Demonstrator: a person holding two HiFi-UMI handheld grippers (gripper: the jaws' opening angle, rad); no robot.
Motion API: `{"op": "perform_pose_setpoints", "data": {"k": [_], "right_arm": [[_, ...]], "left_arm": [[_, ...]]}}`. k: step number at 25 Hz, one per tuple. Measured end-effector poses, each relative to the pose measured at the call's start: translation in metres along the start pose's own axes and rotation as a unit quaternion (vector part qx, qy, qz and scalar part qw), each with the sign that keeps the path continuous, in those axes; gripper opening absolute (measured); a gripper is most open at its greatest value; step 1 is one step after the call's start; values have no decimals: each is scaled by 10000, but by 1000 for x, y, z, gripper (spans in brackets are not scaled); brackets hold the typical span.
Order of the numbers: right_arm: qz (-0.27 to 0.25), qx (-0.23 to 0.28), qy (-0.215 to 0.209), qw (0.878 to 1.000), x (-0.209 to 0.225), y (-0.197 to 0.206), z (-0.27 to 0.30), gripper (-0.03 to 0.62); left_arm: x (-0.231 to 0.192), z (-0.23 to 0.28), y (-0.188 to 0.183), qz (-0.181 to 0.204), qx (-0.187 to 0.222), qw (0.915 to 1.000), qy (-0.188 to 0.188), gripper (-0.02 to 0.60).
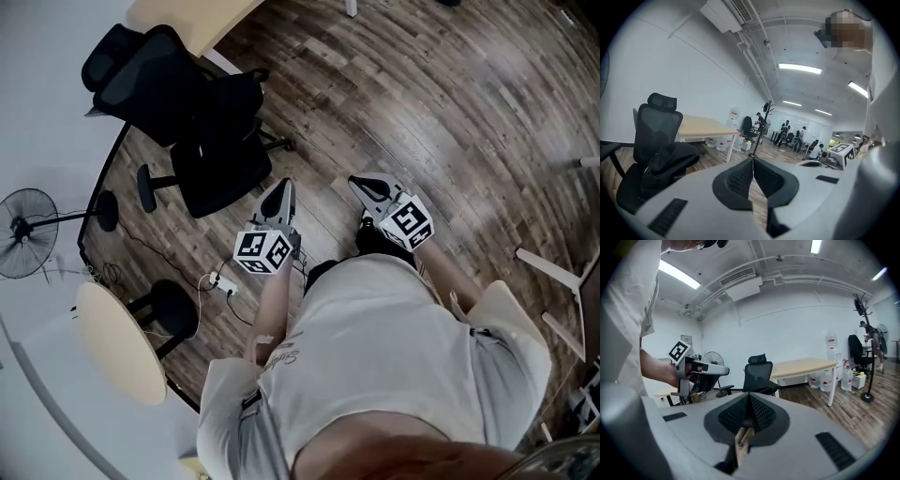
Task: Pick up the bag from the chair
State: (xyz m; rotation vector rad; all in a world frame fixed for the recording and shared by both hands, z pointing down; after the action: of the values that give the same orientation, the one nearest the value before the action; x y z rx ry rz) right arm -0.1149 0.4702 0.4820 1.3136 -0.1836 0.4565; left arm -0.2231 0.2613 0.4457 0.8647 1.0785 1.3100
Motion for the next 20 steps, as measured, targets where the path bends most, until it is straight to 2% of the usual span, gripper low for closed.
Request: {"op": "perform_pose_setpoints", "data": {"k": [3, 6, 12, 17, 20], "right_arm": [[-89, -24, -117, 9999, 27, -18, 12, -6], [63, -49, -175, 9998, 46, -27, 21, -6], [366, -254, -163, 9989, 74, -27, 43, -6], [371, -280, -41, 9989, 91, -41, 76, -6], [303, -282, 193, 9990, 111, -63, 99, -8]], "left_arm": [[-5, 26, -5, 73, -107, 9999, -63, 15], [-10, 43, -9, 188, -257, 9995, -69, 15], [-31, 80, -15, -41, -164, 9999, -31, 15], [-70, 106, -16, -140, -126, 9998, 32, 15], [-102, 134, -21, -220, -67, 9997, 94, 15]]}}
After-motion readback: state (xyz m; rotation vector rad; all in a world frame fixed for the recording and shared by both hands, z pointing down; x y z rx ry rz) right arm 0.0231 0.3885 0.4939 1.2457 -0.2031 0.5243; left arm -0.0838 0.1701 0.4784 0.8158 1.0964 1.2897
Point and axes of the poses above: the fingertips, and each gripper's own axes: z forward along the fingers, x to its right, y out of its underside, the point moved 8 cm from there along -z, backward along the fingers, and after that the axes turned 13 degrees about z, right-handed, at the moved point
